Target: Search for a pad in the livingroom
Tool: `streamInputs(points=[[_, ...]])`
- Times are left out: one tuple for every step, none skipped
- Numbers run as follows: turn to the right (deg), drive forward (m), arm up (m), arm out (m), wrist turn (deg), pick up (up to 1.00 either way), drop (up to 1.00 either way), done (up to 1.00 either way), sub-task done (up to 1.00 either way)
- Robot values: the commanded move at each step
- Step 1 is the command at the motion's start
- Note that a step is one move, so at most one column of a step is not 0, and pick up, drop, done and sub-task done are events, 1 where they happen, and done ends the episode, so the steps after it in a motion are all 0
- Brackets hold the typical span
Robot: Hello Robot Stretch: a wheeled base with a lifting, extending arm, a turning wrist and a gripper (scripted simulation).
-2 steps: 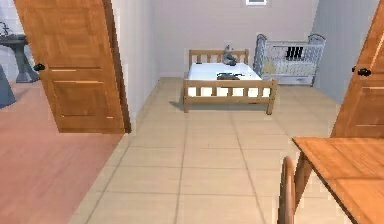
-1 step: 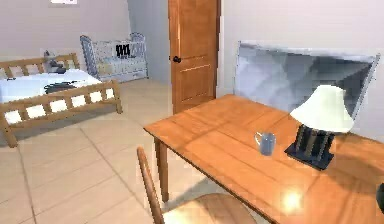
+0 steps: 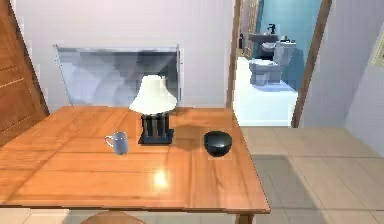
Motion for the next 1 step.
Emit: streamInputs(points=[[45.0, 0.0, 0.0, 0.0, 0.0, 0.0, 0.0, 0.0, 0.0]])
